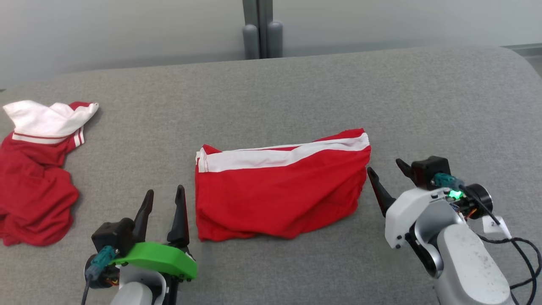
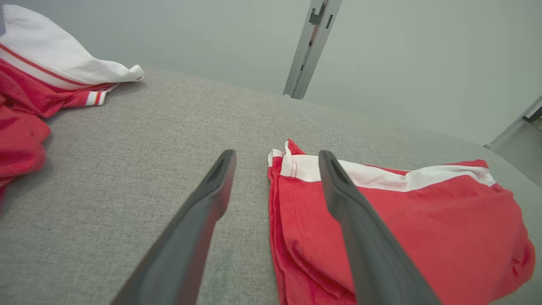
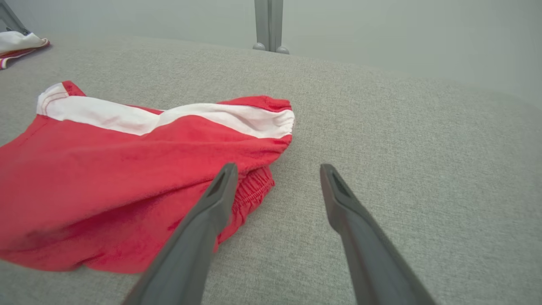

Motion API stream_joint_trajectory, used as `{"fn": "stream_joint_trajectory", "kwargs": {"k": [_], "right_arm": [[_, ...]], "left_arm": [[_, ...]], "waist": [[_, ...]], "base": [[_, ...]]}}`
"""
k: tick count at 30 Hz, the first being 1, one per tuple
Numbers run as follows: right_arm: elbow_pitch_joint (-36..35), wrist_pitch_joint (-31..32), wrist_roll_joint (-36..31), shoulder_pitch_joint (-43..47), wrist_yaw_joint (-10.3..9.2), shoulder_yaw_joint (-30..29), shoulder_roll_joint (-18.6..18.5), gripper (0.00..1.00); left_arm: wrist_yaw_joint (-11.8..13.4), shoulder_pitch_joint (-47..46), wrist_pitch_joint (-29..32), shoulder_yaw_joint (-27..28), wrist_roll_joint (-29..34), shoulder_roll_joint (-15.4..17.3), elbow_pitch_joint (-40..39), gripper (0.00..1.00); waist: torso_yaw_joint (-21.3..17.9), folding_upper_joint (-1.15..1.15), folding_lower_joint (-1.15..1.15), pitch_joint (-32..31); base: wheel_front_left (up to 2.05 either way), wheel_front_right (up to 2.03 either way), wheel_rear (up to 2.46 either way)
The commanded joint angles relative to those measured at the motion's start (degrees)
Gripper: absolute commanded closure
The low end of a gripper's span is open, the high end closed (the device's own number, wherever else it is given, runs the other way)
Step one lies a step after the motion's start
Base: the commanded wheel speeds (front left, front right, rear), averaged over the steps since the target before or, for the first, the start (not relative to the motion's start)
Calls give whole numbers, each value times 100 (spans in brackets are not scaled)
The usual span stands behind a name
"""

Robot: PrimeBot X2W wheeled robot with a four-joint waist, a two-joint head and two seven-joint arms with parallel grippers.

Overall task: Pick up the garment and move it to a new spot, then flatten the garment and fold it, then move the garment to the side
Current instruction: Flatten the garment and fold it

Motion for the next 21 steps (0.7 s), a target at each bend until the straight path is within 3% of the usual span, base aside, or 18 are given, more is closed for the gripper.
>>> {"fn": "stream_joint_trajectory", "kwargs": {"k": [1, 11, 20, 21], "right_arm": [[172, 88, 52, -165, -6, 29, -38, 0], [1547, 415, 458, -821, -6, 244, -74, 0], [2289, 390, 1035, -1032, -6, 556, -4, 0], [2330, 355, 1051, -1077, -6, 613, -2, 33]], "left_arm": [[-33, 115, -18, 84, 91, -49, -17, 0], [-193, 16, -18, 337, 320, -297, 113, 0], [-315, -48, -19, 526, 485, -424, 148, 0], [-328, -59, -19, 524, 504, -428, 150, 0]], "waist": [[111, 0, 0, 98], [406, 0, 0, 295], [370, 0, 0, 342], [357, 0, 0, 344]], "base": [[0, 0, 0], [0, 0, 0], [0, 0, 0], [0, 0, 0]]}}
